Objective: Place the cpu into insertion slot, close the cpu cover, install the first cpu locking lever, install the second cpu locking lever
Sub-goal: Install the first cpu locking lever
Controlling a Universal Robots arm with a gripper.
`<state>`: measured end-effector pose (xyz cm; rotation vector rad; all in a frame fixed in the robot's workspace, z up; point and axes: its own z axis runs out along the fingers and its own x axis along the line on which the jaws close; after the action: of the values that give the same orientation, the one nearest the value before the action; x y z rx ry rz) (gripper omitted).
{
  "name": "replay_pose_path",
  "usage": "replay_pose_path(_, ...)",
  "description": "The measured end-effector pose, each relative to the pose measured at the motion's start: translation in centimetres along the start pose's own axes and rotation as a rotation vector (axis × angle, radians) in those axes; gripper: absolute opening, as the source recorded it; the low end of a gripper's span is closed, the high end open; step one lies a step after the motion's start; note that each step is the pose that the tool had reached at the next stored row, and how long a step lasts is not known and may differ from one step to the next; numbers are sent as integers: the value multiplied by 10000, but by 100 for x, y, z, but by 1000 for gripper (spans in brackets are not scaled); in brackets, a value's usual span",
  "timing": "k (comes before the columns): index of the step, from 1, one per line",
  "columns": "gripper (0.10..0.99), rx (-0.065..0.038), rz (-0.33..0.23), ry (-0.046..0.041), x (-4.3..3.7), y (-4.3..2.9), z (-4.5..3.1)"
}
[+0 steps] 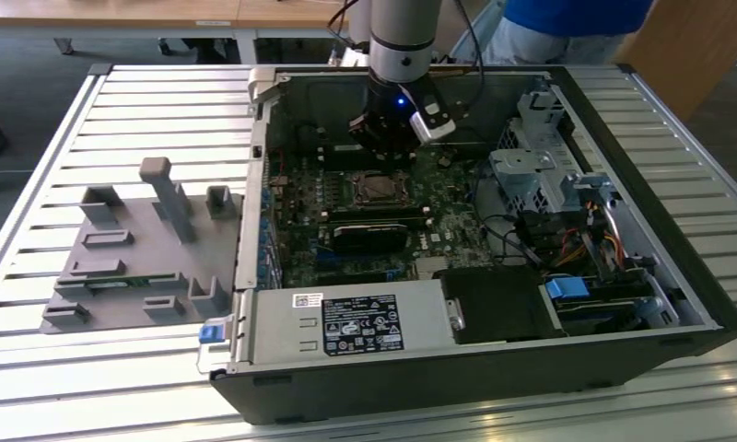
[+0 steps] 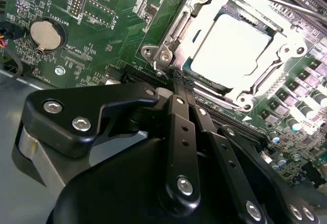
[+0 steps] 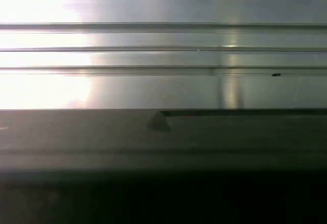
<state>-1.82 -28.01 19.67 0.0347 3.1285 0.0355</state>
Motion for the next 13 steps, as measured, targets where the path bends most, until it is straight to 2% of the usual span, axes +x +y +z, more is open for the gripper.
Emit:
replay_pose_path(8, 106, -8, -1, -11, -6, 19, -10)
replay_pose_path(13, 106, 7, 0, -2, -5, 19, -133)
